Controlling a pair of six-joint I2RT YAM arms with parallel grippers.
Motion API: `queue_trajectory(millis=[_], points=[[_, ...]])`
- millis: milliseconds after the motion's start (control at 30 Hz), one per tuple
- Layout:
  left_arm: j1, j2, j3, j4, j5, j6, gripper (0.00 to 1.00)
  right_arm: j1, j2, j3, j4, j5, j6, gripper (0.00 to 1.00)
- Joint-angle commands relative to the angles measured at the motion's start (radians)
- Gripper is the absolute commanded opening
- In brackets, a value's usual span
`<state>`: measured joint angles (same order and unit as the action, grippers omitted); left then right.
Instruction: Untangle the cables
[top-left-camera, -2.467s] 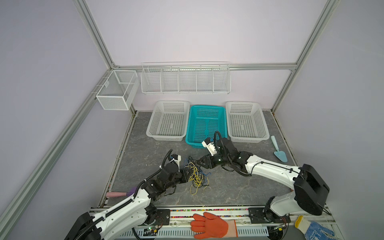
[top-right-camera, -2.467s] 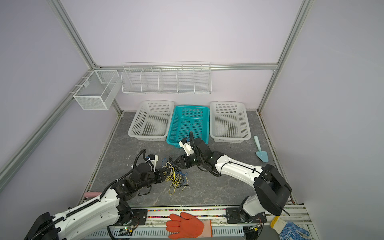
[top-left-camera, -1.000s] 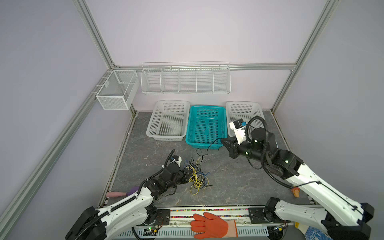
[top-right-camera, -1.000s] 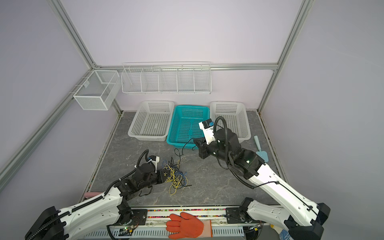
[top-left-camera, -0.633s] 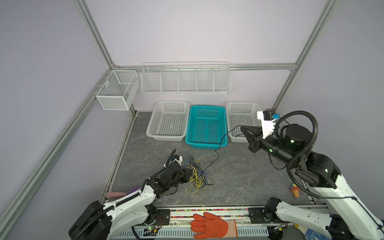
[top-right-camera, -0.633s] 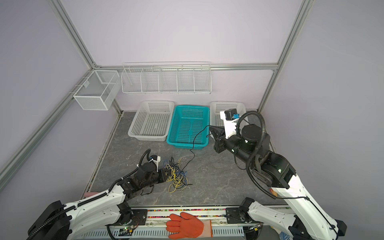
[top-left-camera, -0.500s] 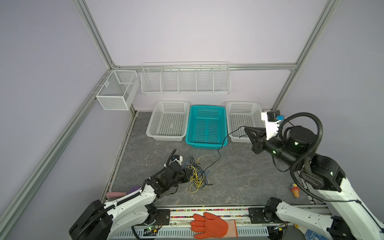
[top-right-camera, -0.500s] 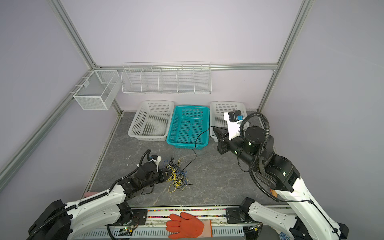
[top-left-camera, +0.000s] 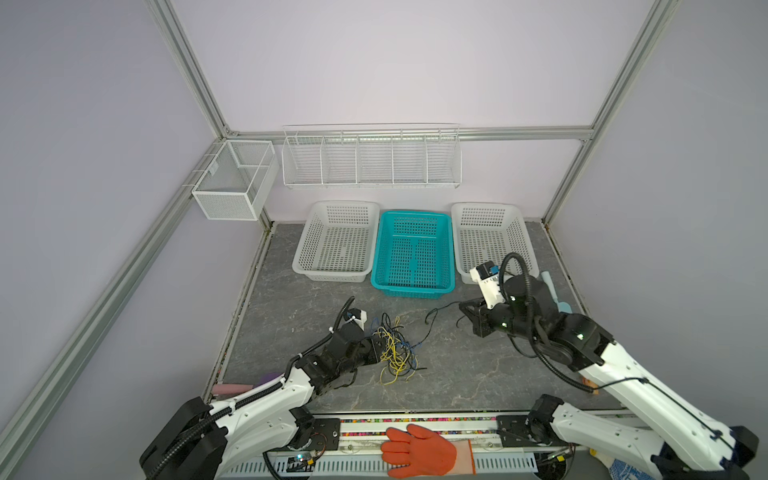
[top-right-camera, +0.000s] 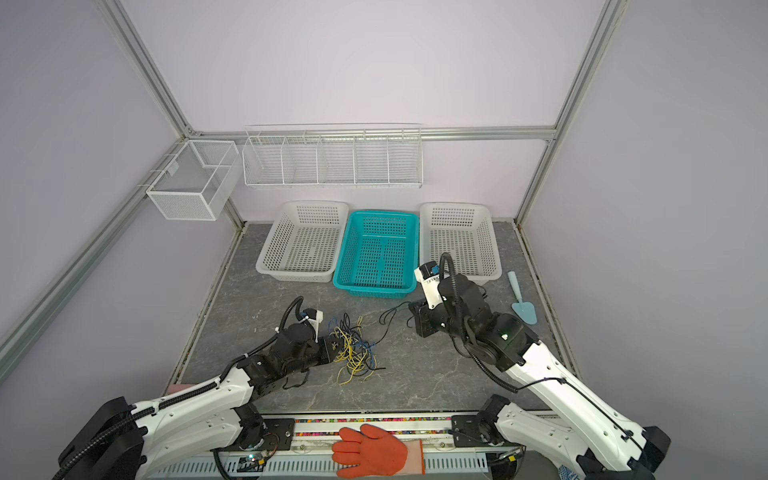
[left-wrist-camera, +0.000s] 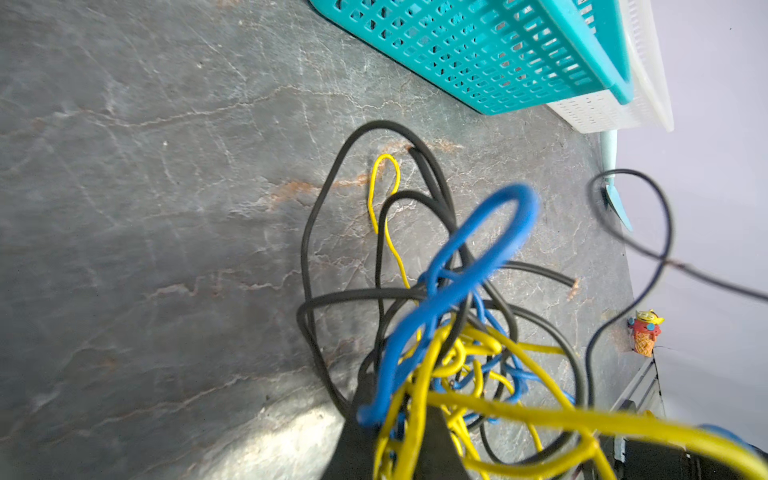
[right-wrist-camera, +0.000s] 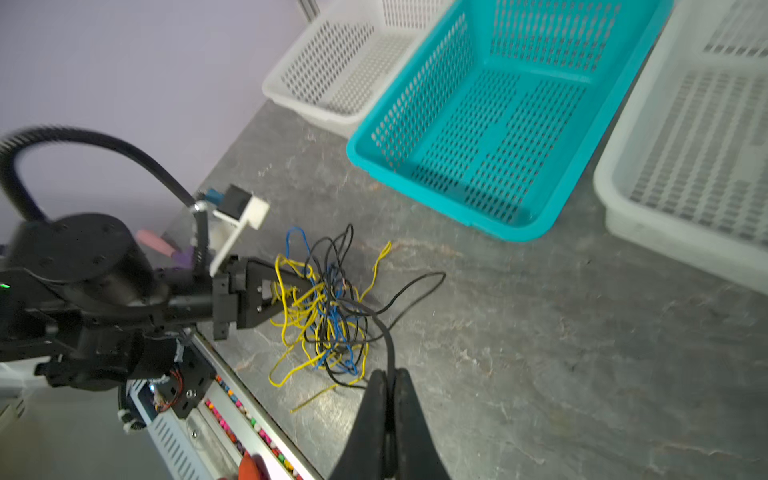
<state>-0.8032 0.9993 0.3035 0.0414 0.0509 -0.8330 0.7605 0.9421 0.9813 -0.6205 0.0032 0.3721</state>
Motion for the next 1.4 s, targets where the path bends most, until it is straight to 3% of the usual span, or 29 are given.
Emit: queue_trajectory(millis=[0,267,467,567,1167,1367], points=[[0.004,0.015,0.027,-0.003,-0.009,0.017,0.00,-0.004,0.025,-0.066,0.074,-0.072,0.074,0.09],[0.004,0.016,0.027,0.002,-0.006,0.017,0.00,-0.003,0.101,-0.224,0.204,-0.103,0.160,0.26],[0.004,0.015,0.023,0.009,-0.002,0.014,0.00,0.000,0.189,-0.269,0.328,-0.172,0.247,0.53],[0.004,0.016,0.014,0.020,0.003,0.009,0.00,0.015,0.242,-0.272,0.398,-0.212,0.291,0.60],[0.004,-0.022,-0.008,0.012,0.006,0.003,0.00,0.045,0.639,-0.177,0.681,-0.299,0.458,0.53],[0.004,-0.029,-0.019,0.011,0.009,0.001,0.00,0.041,0.683,-0.176,0.773,-0.307,0.487,0.43]])
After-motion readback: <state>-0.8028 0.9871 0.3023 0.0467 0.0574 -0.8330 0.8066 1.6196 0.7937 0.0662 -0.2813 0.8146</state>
